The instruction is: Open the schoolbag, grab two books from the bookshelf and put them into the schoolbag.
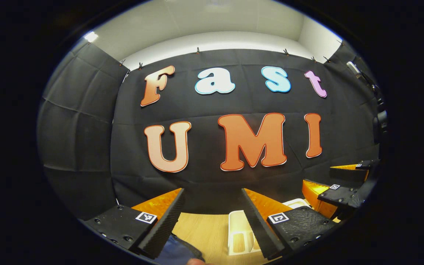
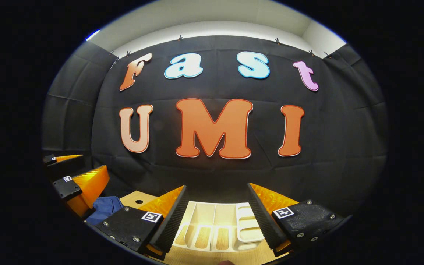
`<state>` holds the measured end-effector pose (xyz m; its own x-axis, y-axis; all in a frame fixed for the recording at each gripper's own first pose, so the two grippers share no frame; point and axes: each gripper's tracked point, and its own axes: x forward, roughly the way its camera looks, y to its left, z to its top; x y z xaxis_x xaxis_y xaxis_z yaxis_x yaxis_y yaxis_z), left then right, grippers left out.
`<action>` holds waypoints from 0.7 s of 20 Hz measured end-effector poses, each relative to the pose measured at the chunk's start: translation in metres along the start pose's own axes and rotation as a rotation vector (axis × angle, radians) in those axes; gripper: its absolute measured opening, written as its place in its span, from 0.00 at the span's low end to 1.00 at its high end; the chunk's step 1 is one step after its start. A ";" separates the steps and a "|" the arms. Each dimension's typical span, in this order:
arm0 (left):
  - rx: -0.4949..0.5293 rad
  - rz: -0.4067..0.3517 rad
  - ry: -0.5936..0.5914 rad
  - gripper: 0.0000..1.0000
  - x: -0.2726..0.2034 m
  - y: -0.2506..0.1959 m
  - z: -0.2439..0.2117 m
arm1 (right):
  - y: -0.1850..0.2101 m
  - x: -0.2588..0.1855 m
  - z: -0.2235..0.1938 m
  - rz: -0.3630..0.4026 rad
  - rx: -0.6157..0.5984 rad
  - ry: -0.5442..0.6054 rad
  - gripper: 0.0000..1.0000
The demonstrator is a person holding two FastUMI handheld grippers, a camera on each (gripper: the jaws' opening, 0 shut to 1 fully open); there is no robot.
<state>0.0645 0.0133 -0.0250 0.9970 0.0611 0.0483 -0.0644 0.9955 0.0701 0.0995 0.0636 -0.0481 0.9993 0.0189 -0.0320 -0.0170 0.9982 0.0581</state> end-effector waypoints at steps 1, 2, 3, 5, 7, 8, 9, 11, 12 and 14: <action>0.003 0.005 0.001 0.94 0.000 0.003 -0.001 | 0.001 0.001 0.001 0.002 0.002 0.000 0.94; 0.005 0.012 0.001 0.94 0.000 0.007 0.000 | 0.003 0.002 0.000 0.006 0.004 0.001 0.94; 0.010 0.024 0.000 0.94 -0.001 0.011 0.000 | 0.005 0.003 0.000 0.008 0.003 0.003 0.94; 0.021 0.055 -0.014 0.94 -0.002 0.022 0.005 | 0.005 0.006 0.003 0.005 0.000 -0.004 0.94; 0.032 0.083 -0.022 0.94 -0.005 0.031 0.007 | 0.007 0.008 0.007 0.009 -0.002 -0.017 0.94; 0.034 0.101 -0.022 0.94 -0.006 0.036 0.009 | 0.006 0.009 0.007 0.013 -0.003 -0.015 0.94; 0.032 0.115 -0.026 0.93 -0.008 0.040 0.009 | 0.007 0.011 0.005 0.019 0.000 -0.009 0.94; 0.025 0.139 -0.027 0.93 -0.012 0.048 0.010 | 0.010 0.012 0.002 0.034 -0.001 0.005 0.94; 0.022 0.150 -0.022 0.93 -0.014 0.050 0.010 | 0.011 0.012 0.003 0.040 -0.006 0.007 0.94; 0.022 0.165 -0.024 0.93 -0.017 0.051 0.011 | 0.012 0.013 0.003 0.054 -0.014 0.011 0.94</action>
<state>0.0439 0.0624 -0.0108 0.9714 0.2219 0.0846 -0.2287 0.9701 0.0811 0.1129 0.0758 -0.0447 0.9965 0.0728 -0.0398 -0.0710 0.9964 0.0463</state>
